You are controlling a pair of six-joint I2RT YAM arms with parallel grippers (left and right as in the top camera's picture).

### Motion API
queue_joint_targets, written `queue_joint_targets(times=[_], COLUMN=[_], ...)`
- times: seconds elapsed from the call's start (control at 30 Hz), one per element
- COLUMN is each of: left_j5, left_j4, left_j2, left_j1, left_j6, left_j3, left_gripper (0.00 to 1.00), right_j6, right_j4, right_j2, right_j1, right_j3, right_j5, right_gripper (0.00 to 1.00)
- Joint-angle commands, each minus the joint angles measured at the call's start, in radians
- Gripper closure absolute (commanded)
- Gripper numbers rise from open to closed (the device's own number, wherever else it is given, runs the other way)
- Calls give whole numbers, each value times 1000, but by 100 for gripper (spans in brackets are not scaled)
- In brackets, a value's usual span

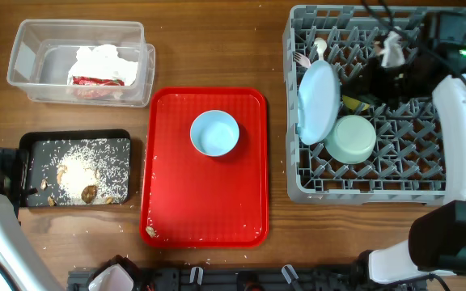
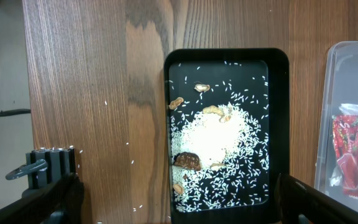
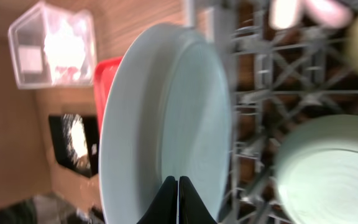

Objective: Sort waste into correct bins and load items into the dishwasher rack
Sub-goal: 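Stand the large bowl upright in the rack and open the right gripper, then move the right gripper to the small blue bowl on the red tray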

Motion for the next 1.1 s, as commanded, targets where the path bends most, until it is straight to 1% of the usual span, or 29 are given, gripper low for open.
queue_joint_targets(times=[0.0,0.03,0.07,0.3,0.37,0.5,0.57,0.6,0.63,0.67,0.7,0.77,0.83,0.9,0.97,1.07], left_j5=[2,1,1,1,1,1,2,1,2,2,1,1,1,1,1,1], left_j4=[0,0,0,0,0,0,0,0,0,0,0,0,0,0,0,0], left_j2=[-5,-5,-5,-5,-5,-5,-5,-5,-5,-5,-5,-5,-5,-5,-5,-5], left_j1=[6,6,6,6,6,6,6,6,6,6,6,6,6,6,6,6], left_j6=[8,8,8,8,8,8,8,8,8,8,8,8,8,8,8,8], left_j3=[4,4,4,4,4,4,4,4,4,4,4,4,4,4,4,4], left_gripper=[0,0,0,0,0,0,0,0,0,0,0,0,0,0,0,0], right_j6=[-22,2,50,51,52,75,74,74,77,98,105,99,104,168,203,198], right_j4=[10,12,19,13,13,32,52,66,74,85,92,95,98,91,87,90], right_j2=[-10,-10,-10,-19,-47,-185,-271,-326,-358,-386,-408,-437,-434,-420,-387,-305], right_j1=[70,79,91,95,95,95,95,95,95,95,100,137,209,271,362,493], right_j3=[-5,-5,-5,-5,-4,-4,-4,-4,-4,-4,-4,-4,-4,-5,-5,-5], right_j5=[-54,-30,41,54,55,84,85,85,85,85,84,85,108,199,329,354], right_gripper=[95,95,96,95,95,94,87,77,64,54,51,50,49,49,49,51])
